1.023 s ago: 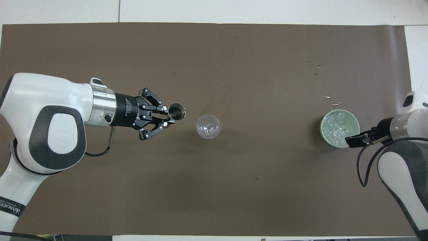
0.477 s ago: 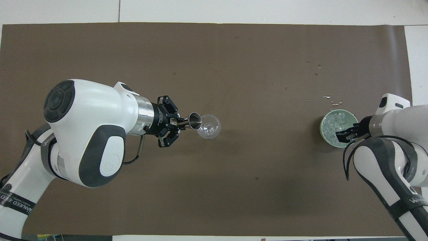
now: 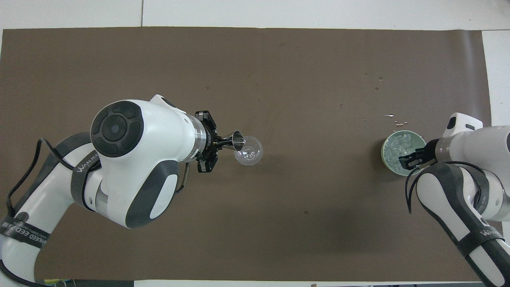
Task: Pour wine and add ice with both arms
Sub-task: 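Tilt the jigger over the glass while the right gripper grasps ice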
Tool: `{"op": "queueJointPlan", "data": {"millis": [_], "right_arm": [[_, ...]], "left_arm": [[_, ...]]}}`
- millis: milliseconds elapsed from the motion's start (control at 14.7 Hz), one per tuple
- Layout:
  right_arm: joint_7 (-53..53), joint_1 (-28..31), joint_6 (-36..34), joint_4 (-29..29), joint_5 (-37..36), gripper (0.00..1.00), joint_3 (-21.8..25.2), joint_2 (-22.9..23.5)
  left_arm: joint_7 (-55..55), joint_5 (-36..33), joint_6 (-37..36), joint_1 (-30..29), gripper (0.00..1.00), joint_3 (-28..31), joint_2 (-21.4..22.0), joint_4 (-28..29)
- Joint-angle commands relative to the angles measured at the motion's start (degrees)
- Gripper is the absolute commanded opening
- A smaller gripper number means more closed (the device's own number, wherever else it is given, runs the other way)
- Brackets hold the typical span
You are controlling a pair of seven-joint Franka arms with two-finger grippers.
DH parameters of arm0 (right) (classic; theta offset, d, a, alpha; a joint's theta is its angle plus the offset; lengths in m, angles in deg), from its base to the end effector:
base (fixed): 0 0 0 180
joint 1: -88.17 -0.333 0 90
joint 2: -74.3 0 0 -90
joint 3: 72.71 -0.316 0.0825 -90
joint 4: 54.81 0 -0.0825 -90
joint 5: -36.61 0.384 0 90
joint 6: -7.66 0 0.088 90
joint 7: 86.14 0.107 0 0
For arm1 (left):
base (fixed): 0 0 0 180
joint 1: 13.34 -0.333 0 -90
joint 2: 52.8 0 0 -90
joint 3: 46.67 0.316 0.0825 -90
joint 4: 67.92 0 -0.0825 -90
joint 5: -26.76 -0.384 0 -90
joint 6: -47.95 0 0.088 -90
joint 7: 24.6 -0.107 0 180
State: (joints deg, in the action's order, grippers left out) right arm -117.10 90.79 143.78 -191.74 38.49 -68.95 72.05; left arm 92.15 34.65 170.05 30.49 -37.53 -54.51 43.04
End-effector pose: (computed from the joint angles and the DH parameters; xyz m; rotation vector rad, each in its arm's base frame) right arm 0.4887 -0.0543 0.3359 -3.0609 -0.6295 -0.0498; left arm 0.4751 -0.3371 0.4840 2.1638 2.0064 -0.1087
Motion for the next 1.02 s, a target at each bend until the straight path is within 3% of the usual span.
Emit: {"op": "queueJointPlan", "data": {"millis": [0, 409, 614, 955], "right_arm": [[0.19, 0.55, 0.98, -2.11, 0.76, 0.55, -0.24, -1.08], [0.46, 0.64, 1.16, -1.94, 0.76, 0.5, -0.24, -0.38], [1.68, 0.11, 1.25, -1.94, 0.76, 0.43, -0.24, -0.38], [1.86, 0.02, 1.25, -1.94, 0.76, 0.42, -0.24, -0.38]], "left_arm": [[1.63, -5.33, -2.91, 2.48, 0.0, 0.79, -0.31, -1.71], [1.63, -13.23, -8.89, 5.47, 0.0, 0.7, -0.48, -4.44], [1.72, -17.98, -9.6, 6.96, 0.0, 0.7, -0.48, -4.7], [4.08, -22.73, -9.61, 8.02, 0.0, 0.7, -0.66, -6.02]]}}
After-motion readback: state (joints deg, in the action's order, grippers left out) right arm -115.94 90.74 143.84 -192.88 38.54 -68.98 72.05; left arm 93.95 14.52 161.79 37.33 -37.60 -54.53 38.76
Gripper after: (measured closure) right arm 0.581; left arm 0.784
